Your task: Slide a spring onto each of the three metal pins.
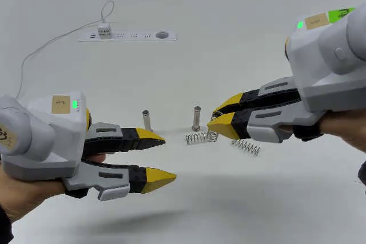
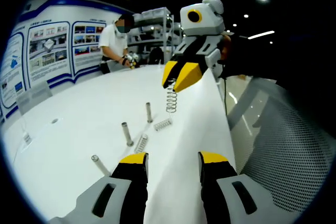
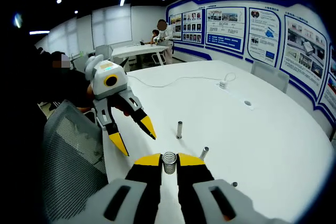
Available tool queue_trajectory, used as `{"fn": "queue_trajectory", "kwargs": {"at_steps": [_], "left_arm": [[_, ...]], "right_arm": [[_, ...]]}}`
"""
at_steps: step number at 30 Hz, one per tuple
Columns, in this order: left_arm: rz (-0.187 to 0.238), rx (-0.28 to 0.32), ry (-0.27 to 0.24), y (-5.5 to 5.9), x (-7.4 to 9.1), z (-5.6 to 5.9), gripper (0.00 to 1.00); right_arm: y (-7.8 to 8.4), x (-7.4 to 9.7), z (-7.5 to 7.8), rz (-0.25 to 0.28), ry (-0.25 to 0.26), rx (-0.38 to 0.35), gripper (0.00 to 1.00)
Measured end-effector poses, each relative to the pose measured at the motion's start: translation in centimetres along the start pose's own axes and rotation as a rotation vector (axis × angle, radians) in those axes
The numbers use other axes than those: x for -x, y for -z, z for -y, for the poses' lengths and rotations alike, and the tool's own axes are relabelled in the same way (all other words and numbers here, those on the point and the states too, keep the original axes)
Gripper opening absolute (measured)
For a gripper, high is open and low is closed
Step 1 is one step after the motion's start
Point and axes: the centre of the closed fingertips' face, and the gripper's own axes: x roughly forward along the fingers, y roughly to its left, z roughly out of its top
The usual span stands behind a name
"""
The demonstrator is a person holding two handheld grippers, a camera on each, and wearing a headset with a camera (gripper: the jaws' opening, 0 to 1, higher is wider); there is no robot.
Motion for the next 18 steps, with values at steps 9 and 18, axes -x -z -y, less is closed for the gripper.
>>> {"fn": "queue_trajectory", "kwargs": {"at_steps": [9, 18], "left_arm": [[0.020, 0.068, -0.105, 1.0, 2.0, -1.7, 0.50], [0.046, 0.117, -0.180, 1.3, 3.2, -2.9, 0.58]], "right_arm": [[-0.1, 2.3, 4.0, 0.029, 0.117, -0.043, 0.12], [0.7, 2.6, 9.0, 0.030, 0.241, -0.096, 0.12]]}}
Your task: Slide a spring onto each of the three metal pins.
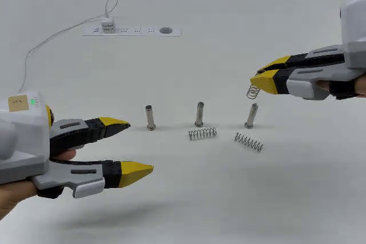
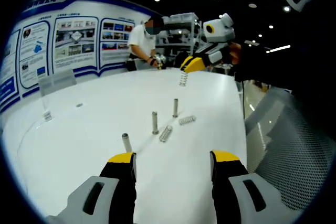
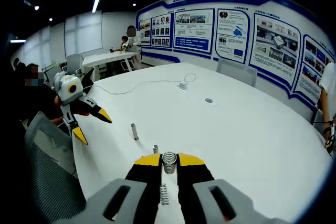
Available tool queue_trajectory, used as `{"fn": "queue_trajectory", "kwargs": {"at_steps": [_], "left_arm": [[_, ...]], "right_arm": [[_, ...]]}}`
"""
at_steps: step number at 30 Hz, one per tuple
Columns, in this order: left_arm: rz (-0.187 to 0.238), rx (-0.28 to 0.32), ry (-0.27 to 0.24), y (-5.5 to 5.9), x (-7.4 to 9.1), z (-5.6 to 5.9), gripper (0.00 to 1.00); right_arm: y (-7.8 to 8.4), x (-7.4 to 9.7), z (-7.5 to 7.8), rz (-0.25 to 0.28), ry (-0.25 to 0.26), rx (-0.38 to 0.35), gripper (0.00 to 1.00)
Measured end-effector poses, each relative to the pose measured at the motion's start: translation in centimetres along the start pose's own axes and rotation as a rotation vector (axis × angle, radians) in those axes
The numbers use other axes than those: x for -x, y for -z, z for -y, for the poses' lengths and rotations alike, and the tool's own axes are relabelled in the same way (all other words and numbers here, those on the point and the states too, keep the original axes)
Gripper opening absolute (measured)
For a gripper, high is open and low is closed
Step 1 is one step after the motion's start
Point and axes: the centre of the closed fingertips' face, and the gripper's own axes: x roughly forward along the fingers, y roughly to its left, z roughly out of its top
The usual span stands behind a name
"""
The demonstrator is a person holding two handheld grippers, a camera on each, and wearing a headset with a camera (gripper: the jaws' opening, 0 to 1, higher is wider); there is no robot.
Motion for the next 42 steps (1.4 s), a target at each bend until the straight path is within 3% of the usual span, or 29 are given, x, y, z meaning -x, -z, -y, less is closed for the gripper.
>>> {"fn": "queue_trajectory", "kwargs": {"at_steps": [4, 11, 42], "left_arm": [[0.002, 0.008, -0.012, 0.0, 0.1, -0.1, 0.61], [0.002, 0.016, -0.018, 0.1, 0.0, -0.1, 0.64], [0.000, 0.026, -0.021, 0.4, 0.0, 0.3, 0.65]], "right_arm": [[0.8, -0.6, 1.4, -0.016, 0.043, -0.035, 0.12], [2.5, -1.7, 2.2, -0.062, 0.052, -0.059, 0.12], [7.1, -4.7, 2.4, -0.162, 0.040, -0.087, 0.12]]}}
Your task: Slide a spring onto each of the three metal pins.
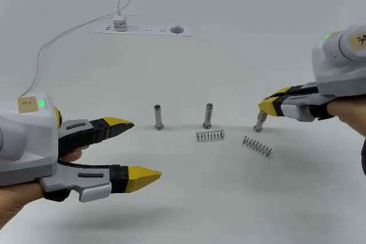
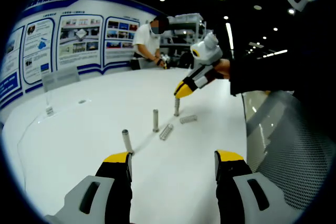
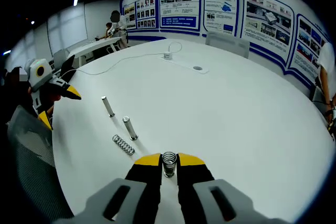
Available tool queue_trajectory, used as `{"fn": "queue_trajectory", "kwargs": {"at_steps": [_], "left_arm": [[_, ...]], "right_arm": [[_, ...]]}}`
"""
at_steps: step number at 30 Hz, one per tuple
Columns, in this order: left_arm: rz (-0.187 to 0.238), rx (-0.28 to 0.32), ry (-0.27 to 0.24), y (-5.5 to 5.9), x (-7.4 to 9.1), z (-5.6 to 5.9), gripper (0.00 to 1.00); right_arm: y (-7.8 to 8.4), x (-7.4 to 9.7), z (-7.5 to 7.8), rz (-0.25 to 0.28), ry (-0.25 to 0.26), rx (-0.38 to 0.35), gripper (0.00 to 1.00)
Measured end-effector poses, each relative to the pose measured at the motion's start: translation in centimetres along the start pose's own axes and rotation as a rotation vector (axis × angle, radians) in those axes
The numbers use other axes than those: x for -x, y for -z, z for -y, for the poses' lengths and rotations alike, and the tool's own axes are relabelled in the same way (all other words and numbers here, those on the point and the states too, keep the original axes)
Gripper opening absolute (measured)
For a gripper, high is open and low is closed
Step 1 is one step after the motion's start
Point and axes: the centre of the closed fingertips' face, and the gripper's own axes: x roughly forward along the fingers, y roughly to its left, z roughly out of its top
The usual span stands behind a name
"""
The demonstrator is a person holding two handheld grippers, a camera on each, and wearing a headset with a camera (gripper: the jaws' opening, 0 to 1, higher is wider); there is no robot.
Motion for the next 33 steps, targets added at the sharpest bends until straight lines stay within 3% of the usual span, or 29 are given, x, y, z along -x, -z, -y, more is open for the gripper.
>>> {"fn": "queue_trajectory", "kwargs": {"at_steps": [11, 20, 33], "left_arm": [[-0.003, -0.005, 0.011, 0.1, -0.1, 0.2, 0.64], [-0.017, -0.020, 0.034, 0.3, -0.4, 0.6, 0.63], [-0.054, -0.083, 0.099, -0.2, -2.4, 1.2, 0.60]], "right_arm": [[1.7, -1.2, -0.1, -0.043, -0.002, -0.008, 0.12], [1.9, -1.1, -0.2, -0.043, -0.003, -0.021, 0.13], [1.2, 1.0, -0.3, 0.004, 0.019, -0.022, 0.20]]}}
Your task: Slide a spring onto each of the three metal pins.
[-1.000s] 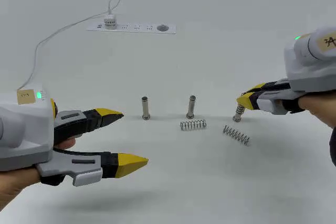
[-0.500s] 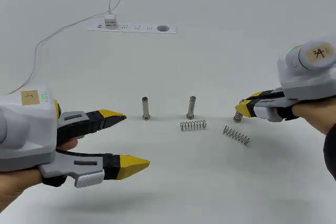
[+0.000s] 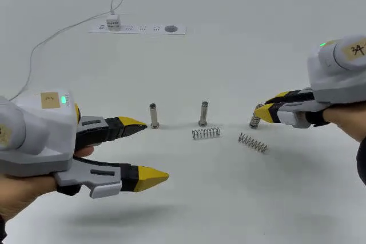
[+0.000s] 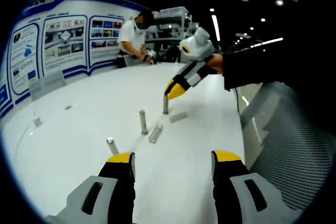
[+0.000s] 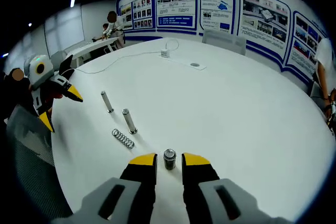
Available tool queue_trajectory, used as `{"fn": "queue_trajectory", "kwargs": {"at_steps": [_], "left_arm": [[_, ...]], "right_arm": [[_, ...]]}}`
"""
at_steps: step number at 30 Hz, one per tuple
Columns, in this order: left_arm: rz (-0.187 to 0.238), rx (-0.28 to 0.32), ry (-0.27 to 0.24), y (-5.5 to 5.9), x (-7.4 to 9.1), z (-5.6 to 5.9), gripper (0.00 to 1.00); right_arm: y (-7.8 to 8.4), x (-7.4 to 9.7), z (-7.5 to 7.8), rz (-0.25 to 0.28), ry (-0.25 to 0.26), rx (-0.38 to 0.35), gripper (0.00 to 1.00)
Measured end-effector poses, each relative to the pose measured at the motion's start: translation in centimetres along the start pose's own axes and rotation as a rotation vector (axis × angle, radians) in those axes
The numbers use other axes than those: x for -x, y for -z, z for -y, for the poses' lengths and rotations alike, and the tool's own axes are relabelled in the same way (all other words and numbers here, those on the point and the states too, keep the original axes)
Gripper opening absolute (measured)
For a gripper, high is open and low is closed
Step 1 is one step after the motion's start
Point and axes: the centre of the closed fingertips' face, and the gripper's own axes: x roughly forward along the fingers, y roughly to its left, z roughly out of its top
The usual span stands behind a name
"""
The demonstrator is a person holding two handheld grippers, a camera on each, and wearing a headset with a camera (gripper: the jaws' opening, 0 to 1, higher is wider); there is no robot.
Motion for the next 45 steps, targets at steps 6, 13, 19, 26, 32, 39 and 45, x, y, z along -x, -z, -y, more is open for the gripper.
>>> {"fn": "queue_trajectory", "kwargs": {"at_steps": [6, 13, 19, 26, 32, 39, 45], "left_arm": [[-0.038, -0.037, 0.034, 0.3, -1.5, -0.1, 0.54], [-0.070, -0.068, 0.060, 0.4, -3.5, -0.4, 0.49], [-0.065, -0.055, 0.055, -0.1, -5.2, -1.3, 0.45], [-0.076, -0.048, 0.040, 0.0, -6.9, -1.8, 0.39], [-0.098, -0.055, 0.017, 0.4, -8.4, -2.3, 0.32], [-0.122, -0.057, -0.006, 1.1, -9.6, -3.1, 0.27], [-0.147, -0.058, -0.015, 2.0, -10.2, -3.7, 0.23]], "right_arm": [[-0.2, 1.4, -0.6, 0.023, 0.014, 0.009, 0.20], [-0.2, 2.5, -1.3, 0.046, 0.025, 0.002, 0.21], [-0.2, 3.0, -1.8, 0.060, 0.030, -0.005, 0.21], [-0.1, 3.3, -2.2, 0.069, 0.029, -0.013, 0.21], [-0.3, 3.2, -2.5, 0.074, 0.021, -0.011, 0.21], [-0.4, 3.2, -2.7, 0.079, 0.014, -0.008, 0.21], [-0.5, 3.2, -2.9, 0.084, 0.011, -0.009, 0.21]]}}
